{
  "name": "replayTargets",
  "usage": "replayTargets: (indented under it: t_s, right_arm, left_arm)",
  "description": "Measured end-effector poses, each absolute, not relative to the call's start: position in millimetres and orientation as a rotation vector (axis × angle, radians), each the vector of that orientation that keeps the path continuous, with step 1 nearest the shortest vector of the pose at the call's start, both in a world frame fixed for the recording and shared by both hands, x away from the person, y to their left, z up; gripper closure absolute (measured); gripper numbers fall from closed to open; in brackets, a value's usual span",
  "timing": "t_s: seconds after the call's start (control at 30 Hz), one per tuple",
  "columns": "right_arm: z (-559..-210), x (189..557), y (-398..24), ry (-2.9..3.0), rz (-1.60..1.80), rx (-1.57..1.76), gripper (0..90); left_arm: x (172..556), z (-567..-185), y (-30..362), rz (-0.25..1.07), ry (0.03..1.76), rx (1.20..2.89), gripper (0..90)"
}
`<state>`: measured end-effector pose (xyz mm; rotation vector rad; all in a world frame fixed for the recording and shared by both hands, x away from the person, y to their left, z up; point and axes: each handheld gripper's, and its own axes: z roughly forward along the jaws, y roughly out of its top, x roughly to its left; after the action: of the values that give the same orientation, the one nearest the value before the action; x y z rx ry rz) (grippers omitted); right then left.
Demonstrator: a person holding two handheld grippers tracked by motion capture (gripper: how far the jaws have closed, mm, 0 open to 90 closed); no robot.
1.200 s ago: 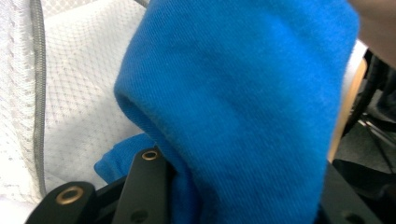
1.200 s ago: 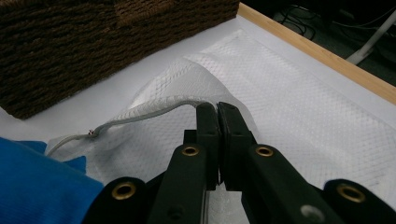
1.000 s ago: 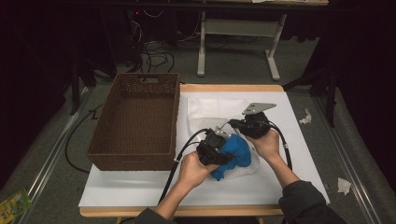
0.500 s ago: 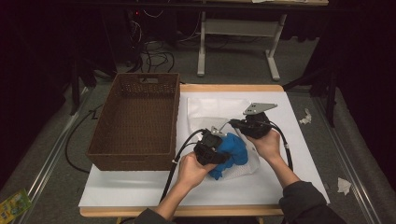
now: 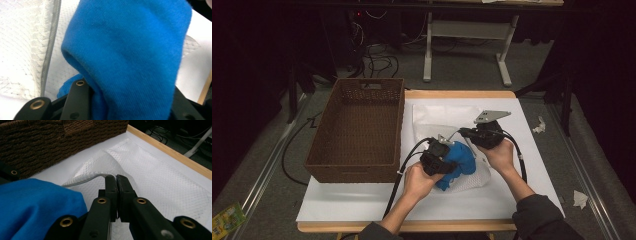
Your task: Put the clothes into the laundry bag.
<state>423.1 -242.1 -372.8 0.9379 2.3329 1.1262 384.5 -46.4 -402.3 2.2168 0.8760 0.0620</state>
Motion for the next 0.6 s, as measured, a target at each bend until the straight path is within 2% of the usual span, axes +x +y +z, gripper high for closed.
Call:
replayTargets:
  t_s: [0.6]
  right_arm:
    - [-371.2,421.0,-240.8,2.334,1.134,0.922,89.2]
  left_arm:
    - [393.9,-410.1,-49.7,0.08,0.938,2.228,63.2]
